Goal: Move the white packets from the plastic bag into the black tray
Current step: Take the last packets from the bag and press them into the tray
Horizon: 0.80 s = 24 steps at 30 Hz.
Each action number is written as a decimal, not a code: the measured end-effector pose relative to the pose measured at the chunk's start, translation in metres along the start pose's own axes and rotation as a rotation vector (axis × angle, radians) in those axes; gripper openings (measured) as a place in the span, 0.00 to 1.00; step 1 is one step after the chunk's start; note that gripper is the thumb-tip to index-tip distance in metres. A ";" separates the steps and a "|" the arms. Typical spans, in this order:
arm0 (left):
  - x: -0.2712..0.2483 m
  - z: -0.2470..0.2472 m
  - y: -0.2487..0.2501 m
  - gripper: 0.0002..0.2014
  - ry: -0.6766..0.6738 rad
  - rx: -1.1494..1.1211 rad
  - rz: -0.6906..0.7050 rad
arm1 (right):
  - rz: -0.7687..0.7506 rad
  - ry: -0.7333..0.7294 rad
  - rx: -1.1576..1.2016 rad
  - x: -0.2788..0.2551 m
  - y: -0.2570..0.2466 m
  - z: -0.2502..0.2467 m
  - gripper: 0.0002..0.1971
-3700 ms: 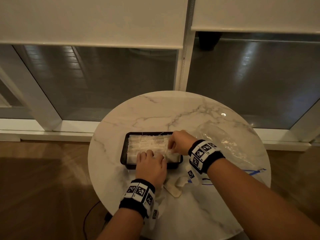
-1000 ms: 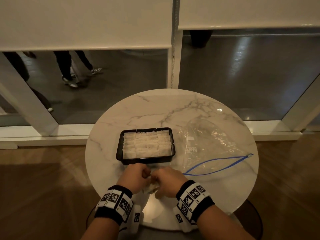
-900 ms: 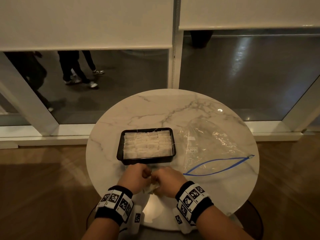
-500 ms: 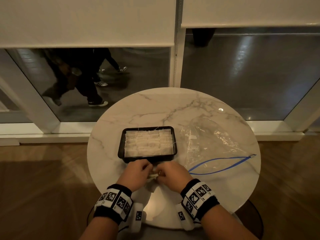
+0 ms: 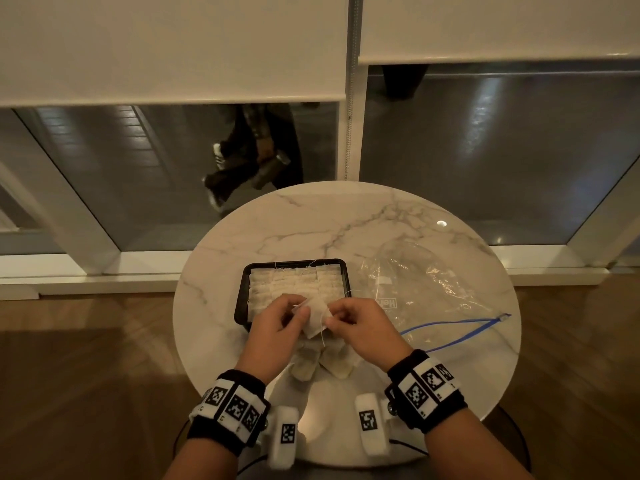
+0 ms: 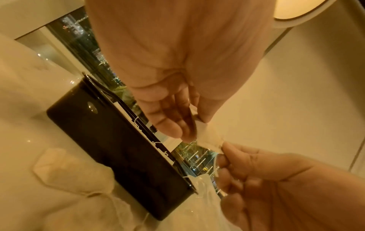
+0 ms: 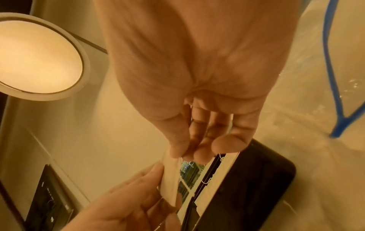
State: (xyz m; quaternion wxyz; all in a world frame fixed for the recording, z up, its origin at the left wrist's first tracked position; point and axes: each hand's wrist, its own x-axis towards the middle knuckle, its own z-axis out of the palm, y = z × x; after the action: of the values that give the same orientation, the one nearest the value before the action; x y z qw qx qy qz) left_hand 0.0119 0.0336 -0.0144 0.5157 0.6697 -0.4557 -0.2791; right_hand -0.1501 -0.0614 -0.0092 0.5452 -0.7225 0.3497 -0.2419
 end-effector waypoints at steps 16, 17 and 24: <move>0.018 0.008 0.023 0.02 0.096 -0.126 -0.054 | -0.042 0.054 0.000 0.022 -0.015 -0.022 0.02; 0.020 0.008 0.022 0.03 0.117 -0.104 -0.061 | -0.039 0.045 -0.004 0.025 -0.017 -0.026 0.03; 0.036 0.003 0.003 0.07 0.016 0.636 -0.021 | 0.018 0.142 -0.163 0.053 -0.029 -0.050 0.02</move>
State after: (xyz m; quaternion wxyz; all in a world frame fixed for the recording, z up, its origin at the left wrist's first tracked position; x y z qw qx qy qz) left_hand 0.0235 0.0000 -0.0094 0.2811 0.8043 -0.5090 -0.1223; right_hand -0.1459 -0.1283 0.0315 0.4607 -0.7422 0.4124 -0.2587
